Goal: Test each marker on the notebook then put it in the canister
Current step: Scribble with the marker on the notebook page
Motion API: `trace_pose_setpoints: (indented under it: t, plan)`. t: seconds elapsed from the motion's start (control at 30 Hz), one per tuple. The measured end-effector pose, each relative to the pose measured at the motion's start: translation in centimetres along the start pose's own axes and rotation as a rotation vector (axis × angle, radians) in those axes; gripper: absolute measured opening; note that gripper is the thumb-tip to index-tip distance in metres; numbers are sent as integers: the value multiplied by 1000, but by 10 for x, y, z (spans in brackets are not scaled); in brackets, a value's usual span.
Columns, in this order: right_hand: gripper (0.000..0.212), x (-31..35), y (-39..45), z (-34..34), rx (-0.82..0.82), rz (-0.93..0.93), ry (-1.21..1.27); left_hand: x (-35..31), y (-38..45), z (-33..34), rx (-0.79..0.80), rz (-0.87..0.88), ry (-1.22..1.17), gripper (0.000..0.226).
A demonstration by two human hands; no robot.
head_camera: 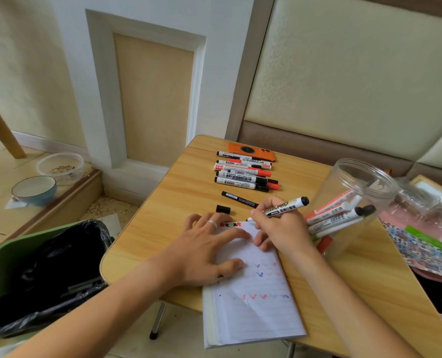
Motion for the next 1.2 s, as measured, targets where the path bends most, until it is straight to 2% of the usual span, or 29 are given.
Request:
trace_pose_setpoints:
  t: [0.67,1.2]
  plan:
    - [10,4,2,7,33,-8,-124,2,0,3,6,-2,37,57]
    - [11,5,0,5,-3,7,-104,2,0,2,4,3,34,57]
Point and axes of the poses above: each hand's wrist, its own y-axis towards the middle knuckle, its own z-axis out of the palm, x = y × z, the point moved 8 cm from there along y, towards the middle knuckle, and after that the axes turned 5 degrees about -x, right-handed, at the moved point
